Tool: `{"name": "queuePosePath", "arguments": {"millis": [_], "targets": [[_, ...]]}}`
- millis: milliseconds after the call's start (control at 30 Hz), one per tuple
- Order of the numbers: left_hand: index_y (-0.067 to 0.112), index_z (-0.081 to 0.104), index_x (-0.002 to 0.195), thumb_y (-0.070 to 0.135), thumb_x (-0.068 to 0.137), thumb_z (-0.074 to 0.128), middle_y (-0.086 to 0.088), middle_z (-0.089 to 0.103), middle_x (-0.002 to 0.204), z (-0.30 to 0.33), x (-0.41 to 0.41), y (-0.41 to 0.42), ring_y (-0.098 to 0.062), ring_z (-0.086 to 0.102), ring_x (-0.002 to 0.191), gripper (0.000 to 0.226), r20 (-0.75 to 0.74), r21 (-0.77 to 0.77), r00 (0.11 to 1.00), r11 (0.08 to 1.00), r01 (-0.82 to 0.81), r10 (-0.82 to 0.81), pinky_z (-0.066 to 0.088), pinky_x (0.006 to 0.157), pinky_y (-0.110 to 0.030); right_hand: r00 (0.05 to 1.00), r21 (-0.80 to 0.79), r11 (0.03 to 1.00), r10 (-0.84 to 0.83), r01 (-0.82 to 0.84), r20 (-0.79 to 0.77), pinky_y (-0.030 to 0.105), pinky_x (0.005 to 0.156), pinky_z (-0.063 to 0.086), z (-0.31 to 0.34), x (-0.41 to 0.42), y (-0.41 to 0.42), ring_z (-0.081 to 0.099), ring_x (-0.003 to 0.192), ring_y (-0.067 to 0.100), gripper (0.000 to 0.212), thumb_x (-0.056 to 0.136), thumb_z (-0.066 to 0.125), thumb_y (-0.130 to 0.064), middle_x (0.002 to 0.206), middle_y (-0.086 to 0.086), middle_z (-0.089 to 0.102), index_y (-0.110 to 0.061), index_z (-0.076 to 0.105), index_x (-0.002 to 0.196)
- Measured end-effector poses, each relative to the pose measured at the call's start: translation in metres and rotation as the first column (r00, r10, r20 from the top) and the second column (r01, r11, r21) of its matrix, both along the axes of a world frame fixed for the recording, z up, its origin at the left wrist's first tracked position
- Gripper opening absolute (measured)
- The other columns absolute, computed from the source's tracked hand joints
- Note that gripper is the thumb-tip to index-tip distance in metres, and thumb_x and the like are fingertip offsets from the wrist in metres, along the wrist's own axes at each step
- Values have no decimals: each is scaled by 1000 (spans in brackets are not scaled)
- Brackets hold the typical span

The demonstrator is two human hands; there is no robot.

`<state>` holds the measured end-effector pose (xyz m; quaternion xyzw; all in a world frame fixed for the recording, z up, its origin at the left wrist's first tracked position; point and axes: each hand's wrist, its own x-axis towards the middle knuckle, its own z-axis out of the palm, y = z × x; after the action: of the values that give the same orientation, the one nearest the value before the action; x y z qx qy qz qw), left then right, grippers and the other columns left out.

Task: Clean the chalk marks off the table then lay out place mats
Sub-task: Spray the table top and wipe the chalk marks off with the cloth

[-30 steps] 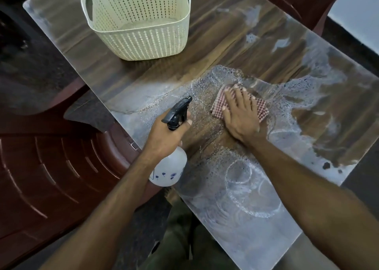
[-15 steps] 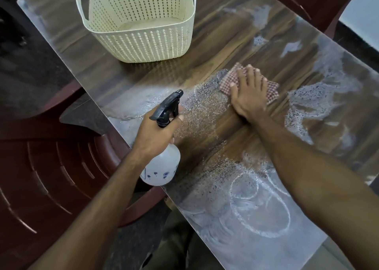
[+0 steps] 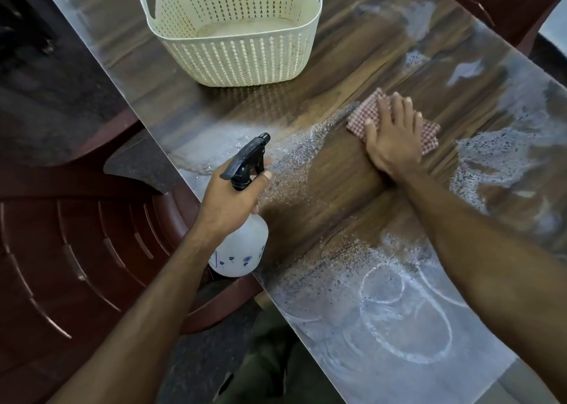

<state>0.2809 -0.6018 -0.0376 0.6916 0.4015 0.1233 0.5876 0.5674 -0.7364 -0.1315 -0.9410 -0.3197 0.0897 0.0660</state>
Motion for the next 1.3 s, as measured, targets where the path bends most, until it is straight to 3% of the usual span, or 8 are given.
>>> {"name": "queuePosePath", "arguments": {"millis": [100, 200, 367, 633, 800, 967, 1133, 1300], "targets": [[27, 66, 111, 20, 93, 66, -13, 72, 97, 1, -6, 1, -10, 50, 43, 19, -10, 6, 1000, 1000, -15, 15, 56, 61, -30, 995, -16, 995, 101, -101, 5, 49, 123, -3, -3, -16, 45, -1, 153, 28, 64, 103, 15, -51, 166, 11, 3, -18, 11, 159], [21, 66, 113, 19, 93, 66, -2, 72, 104, 6, -13, 0, -11, 51, 45, 20, -17, -10, 999, 999, -49, 49, 55, 58, -30, 959, -41, 958, 284, -285, -14, 46, 120, -9, -5, -64, 61, -4, 153, 26, 64, 103, 15, -51, 166, 10, 0, -20, 8, 159], [13, 66, 118, 18, 94, 65, -1, 71, 111, 13, -29, 0, -8, 51, 43, 24, -15, -37, 994, 993, -111, 111, 47, 52, -19, 863, -36, 865, 496, -501, -99, 47, 124, 1, 0, -128, -8, -2, 153, 21, 64, 101, 13, -55, 166, 4, 4, -25, 12, 158], [11, 66, 116, 18, 94, 66, -3, 71, 108, 9, -68, -5, -11, 52, 45, 23, -22, 1, 986, 987, -163, 163, 52, 55, -28, 969, -18, 969, 246, -247, -22, 47, 123, 1, 4, -73, 17, 4, 153, 27, 61, 105, 20, -48, 166, 9, 9, -20, 16, 158], [13, 66, 116, 18, 94, 66, -4, 69, 88, 3, -89, -15, -10, 53, 46, 23, -39, 14, 980, 981, -194, 195, 49, 53, -23, 916, -42, 915, 401, -402, -33, 47, 123, -3, -2, -122, 68, 0, 153, 27, 63, 104, 14, -50, 166, 10, 3, -19, 10, 159], [10, 66, 117, 17, 94, 66, -15, 67, 82, 4, -103, -24, -8, 51, 44, 24, -20, 3, 975, 976, -219, 219, 48, 52, -18, 830, -32, 831, 553, -556, -63, 45, 124, 2, -2, -156, 17, 4, 153, 23, 66, 100, 14, -53, 166, 6, 9, -22, 17, 158], [13, 67, 116, 18, 94, 65, -11, 64, 69, 1, -113, -26, -10, 52, 43, 22, -18, -9, 973, 973, -230, 230, 47, 51, -20, 894, -27, 894, 445, -447, -39, 47, 123, 6, -1, -122, 0, 9, 152, 25, 64, 100, 19, -54, 166, 5, 14, -25, 21, 157], [15, 66, 115, 21, 94, 65, -6, 71, 95, -3, -119, -21, -3, 55, 47, 22, -39, 2, 968, 969, -247, 247, 46, 54, -16, 929, -11, 930, 368, -369, -29, 51, 123, 2, -1, -120, 73, 3, 153, 29, 67, 101, 14, -54, 166, 10, 7, -20, 15, 158]]}}
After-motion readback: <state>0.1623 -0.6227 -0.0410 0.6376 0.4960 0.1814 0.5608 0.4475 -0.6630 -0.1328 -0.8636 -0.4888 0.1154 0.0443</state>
